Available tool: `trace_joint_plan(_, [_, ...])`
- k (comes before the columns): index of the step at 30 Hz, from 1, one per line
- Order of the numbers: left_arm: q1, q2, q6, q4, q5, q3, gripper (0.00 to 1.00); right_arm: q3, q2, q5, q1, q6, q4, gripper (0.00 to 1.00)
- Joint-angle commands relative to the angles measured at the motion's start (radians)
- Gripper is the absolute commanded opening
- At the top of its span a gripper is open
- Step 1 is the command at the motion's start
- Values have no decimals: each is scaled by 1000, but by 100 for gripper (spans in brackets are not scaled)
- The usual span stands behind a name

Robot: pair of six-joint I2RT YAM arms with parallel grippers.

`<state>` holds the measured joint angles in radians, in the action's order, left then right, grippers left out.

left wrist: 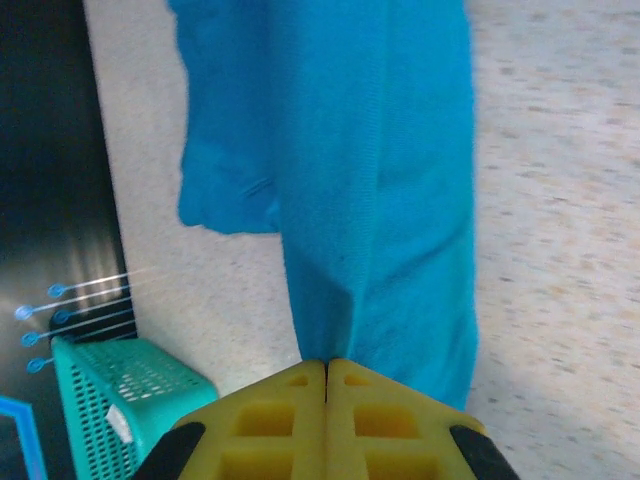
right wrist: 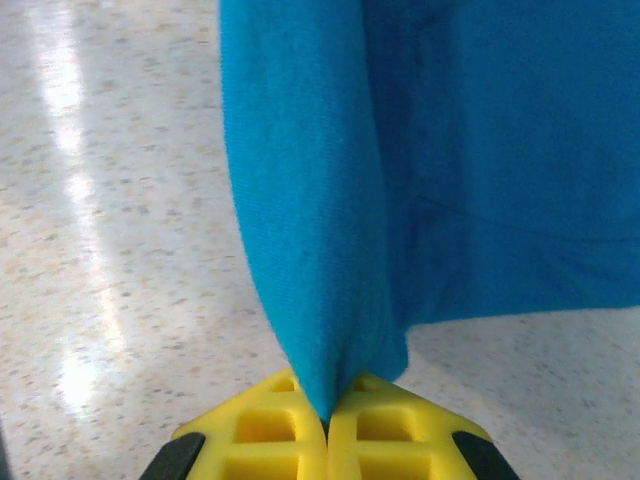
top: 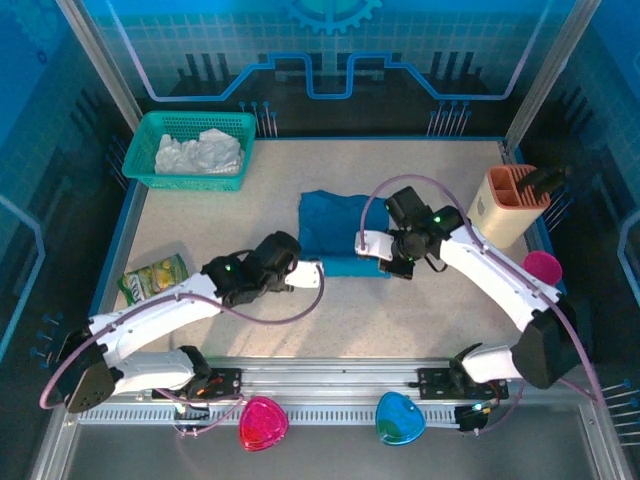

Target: Fold and stack the t-shirts

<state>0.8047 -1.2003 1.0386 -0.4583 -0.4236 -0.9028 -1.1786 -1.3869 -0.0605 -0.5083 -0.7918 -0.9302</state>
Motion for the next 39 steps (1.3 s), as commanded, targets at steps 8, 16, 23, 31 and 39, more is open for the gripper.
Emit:
trace_joint_plan(8, [-181,-274,125,140,122,-277,0,-210,-217,56,120,4,45,0])
trace_joint_plan(16, [-257,-470,175,198,218,-431,0,-347,-377,67,179,-13,59,0])
trace_joint_plan(23, [-319,-625,169,296,220,-486,0,-401,-512,84,212,-14,160,0])
trace_joint_plan(31, [-369,-761,100,526,237,-471,0,-352,-627,167,231,80,414,0])
trace_joint_plan(39, [-372,-853,61,724,176,-446,13,-301,-659,284,241,242,612,35])
